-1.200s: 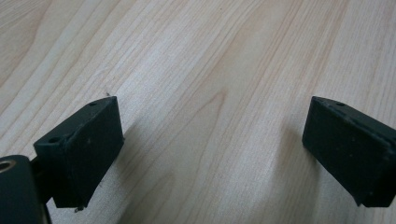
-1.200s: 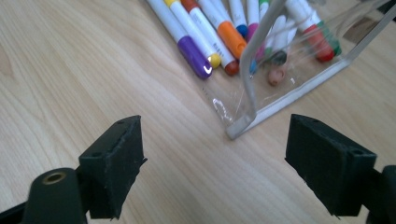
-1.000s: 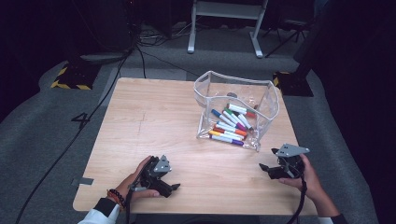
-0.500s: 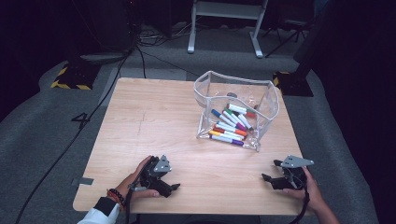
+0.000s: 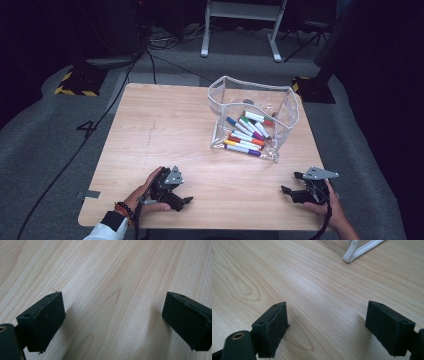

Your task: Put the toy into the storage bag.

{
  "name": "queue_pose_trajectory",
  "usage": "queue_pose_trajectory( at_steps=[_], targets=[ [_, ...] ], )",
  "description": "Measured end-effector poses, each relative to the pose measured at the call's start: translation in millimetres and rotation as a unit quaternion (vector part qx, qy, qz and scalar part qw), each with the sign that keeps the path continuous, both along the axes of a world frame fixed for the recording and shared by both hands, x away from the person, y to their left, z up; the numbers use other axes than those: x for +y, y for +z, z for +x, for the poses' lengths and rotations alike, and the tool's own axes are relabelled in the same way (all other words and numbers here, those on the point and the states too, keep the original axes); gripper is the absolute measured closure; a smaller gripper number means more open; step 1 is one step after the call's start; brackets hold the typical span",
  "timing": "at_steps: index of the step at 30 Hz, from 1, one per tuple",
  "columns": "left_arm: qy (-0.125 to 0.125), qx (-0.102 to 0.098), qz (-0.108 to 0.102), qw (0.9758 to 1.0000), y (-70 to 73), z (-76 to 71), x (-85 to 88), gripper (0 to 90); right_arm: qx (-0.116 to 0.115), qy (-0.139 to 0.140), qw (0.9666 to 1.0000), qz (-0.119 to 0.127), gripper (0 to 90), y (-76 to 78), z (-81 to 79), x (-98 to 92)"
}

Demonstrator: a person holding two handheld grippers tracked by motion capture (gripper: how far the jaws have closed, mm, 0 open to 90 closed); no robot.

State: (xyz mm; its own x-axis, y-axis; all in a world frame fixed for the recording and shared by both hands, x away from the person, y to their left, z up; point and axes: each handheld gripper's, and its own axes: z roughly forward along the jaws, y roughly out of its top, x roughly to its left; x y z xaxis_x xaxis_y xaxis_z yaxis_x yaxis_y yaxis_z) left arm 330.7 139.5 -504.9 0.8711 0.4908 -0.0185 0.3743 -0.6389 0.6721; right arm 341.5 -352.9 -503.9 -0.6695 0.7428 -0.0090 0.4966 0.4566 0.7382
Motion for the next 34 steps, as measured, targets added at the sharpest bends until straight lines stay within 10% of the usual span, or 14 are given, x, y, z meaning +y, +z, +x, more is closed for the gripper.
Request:
queue_pose_trajectory(
  at_steps=[34],
  targets=[
    [-0.002,0.002,0.001,1.0,0.0,1.1,-0.4,4.3,-0.001,-0.006,1.0,-0.001,17.7,0.0,0.6,1.2]
  ],
)
